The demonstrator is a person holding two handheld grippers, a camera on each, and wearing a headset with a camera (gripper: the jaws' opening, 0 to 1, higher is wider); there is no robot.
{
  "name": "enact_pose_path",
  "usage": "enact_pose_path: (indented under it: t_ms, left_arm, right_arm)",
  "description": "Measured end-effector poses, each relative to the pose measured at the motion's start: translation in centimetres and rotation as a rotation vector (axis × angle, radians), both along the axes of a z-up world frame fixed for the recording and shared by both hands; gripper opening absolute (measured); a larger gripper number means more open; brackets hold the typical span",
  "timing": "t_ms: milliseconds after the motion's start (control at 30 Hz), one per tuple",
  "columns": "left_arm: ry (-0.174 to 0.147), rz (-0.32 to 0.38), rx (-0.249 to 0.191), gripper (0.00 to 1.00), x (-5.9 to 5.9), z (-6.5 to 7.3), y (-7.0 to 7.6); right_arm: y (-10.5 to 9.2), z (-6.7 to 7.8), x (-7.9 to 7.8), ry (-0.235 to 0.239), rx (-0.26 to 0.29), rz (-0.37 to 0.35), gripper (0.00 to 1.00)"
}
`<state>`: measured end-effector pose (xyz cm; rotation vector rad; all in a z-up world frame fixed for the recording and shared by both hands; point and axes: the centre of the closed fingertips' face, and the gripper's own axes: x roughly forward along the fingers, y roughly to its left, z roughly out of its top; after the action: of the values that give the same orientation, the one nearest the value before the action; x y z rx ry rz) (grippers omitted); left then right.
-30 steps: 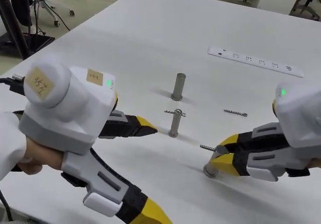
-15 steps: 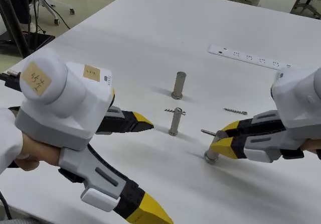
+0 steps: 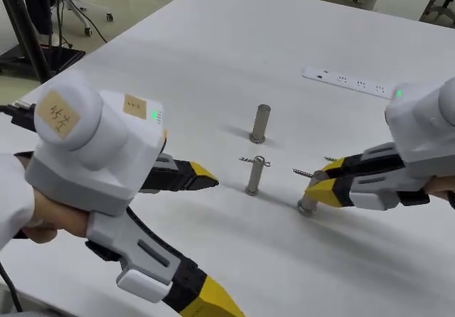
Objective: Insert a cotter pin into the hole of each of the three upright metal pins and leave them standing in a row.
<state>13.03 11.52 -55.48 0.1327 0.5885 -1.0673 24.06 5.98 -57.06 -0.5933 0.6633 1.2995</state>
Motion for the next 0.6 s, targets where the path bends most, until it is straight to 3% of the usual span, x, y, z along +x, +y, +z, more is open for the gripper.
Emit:
enact_pose_path:
  t_ms: [600]
  left_arm:
    - [0.0,-0.002,0.01,0.97,0.07,0.07,0.13]
  right_arm:
    - [0.49,-0.01,-0.37,0.003,-0.004,0.032,0.08]
